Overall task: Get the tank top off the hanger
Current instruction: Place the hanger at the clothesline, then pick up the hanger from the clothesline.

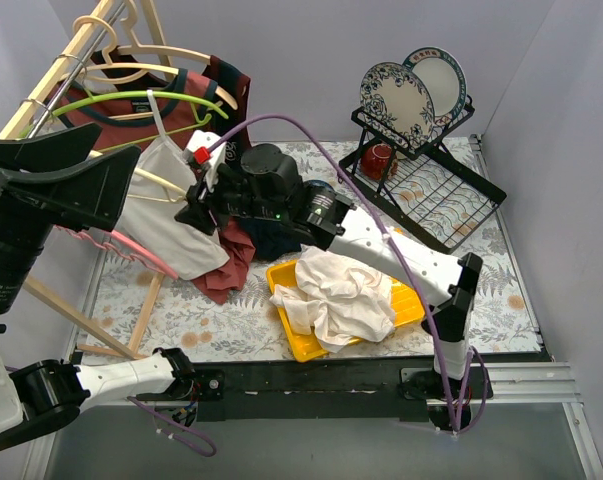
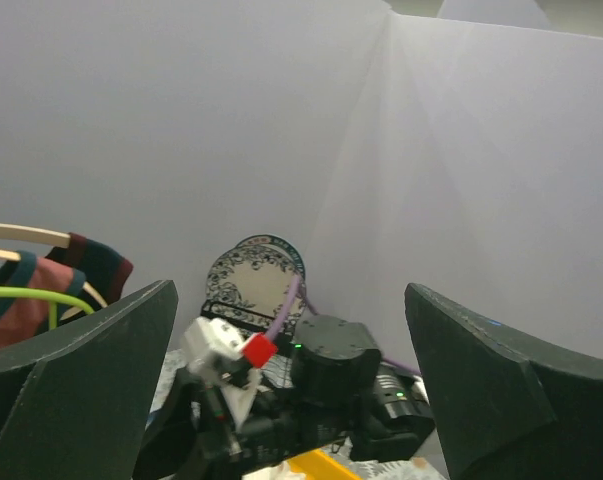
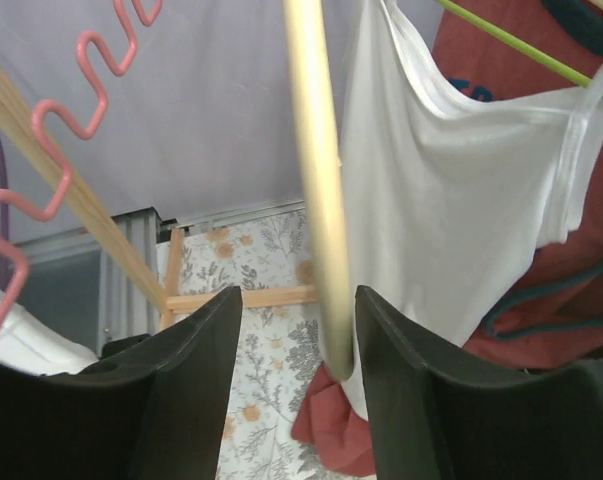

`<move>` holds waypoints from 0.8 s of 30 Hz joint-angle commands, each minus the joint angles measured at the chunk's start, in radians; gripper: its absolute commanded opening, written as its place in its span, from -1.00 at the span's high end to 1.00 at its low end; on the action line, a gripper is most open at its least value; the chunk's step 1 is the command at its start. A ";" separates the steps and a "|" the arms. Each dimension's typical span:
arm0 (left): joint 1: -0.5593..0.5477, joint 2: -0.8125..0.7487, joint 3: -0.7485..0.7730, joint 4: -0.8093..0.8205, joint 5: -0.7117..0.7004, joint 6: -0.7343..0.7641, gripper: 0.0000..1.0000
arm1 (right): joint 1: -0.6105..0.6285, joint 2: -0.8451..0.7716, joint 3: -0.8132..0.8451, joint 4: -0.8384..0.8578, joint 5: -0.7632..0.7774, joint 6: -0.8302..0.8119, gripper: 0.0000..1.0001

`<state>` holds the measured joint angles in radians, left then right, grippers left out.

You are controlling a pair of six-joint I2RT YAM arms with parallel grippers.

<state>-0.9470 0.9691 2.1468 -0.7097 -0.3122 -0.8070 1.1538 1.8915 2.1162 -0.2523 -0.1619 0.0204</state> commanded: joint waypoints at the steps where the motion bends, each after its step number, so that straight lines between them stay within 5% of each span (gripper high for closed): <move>1: -0.003 0.008 -0.034 -0.040 -0.096 0.054 -0.96 | -0.028 -0.152 -0.064 0.074 0.015 0.004 -0.20; 5: -0.003 -0.015 -0.061 -0.028 -0.065 0.034 -0.96 | -0.101 -0.157 -0.049 0.051 -0.065 0.012 -0.46; 24: -0.003 0.051 -0.050 -0.060 -0.116 0.049 -0.96 | -0.335 0.006 0.036 0.286 -0.347 -0.083 -0.60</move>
<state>-0.9466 0.9920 2.1029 -0.7570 -0.4194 -0.7704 0.8322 1.8606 2.1052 -0.0719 -0.4301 0.0048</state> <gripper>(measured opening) 0.982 0.788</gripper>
